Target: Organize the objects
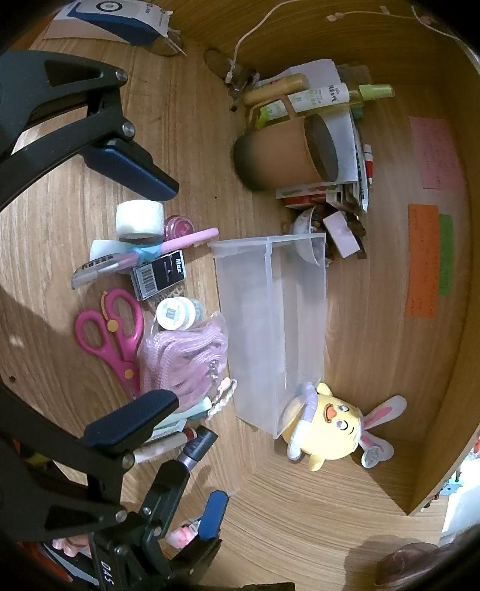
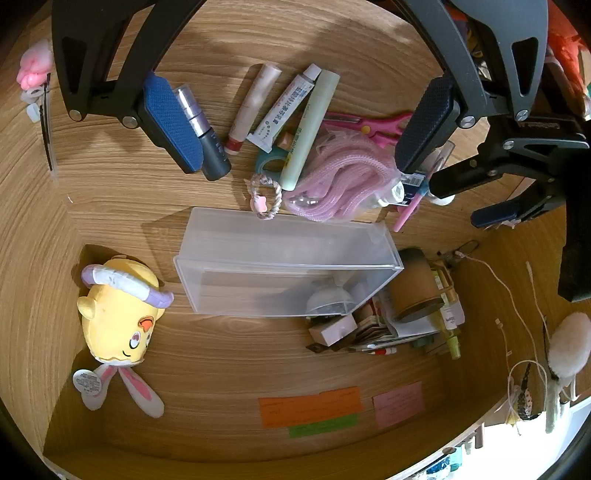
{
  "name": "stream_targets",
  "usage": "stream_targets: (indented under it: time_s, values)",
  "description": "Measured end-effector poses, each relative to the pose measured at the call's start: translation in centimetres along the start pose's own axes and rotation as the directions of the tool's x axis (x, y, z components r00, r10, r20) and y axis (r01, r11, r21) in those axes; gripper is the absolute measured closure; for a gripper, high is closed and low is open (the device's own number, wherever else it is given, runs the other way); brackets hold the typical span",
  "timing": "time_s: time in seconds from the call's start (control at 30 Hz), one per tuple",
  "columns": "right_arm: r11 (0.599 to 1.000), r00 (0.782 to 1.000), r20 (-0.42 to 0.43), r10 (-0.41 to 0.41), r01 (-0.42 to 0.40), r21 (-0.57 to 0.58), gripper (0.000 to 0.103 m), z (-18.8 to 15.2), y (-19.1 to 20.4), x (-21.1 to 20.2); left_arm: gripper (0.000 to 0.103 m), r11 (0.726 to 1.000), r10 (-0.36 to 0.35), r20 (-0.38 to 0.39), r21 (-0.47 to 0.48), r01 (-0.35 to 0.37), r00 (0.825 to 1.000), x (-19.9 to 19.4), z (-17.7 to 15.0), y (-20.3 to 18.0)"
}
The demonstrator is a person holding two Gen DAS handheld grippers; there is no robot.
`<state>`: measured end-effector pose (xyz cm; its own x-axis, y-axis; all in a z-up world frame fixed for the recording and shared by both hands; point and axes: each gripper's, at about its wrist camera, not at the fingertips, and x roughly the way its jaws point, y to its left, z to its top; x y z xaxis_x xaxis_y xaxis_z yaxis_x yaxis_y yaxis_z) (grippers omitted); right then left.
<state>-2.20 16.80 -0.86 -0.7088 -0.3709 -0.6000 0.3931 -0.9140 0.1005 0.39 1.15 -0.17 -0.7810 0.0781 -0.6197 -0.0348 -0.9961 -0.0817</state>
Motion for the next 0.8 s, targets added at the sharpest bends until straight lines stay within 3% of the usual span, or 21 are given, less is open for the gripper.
stream_targets:
  time_s: [0.8]
  values:
    - [1.000,1.000,0.006,-0.003,0.003,-0.008,0.000,0.00,0.41,-0.45,0.000,1.000,-0.006,0.006,-0.004,0.006,1.000,-0.29,-0.14,0.24]
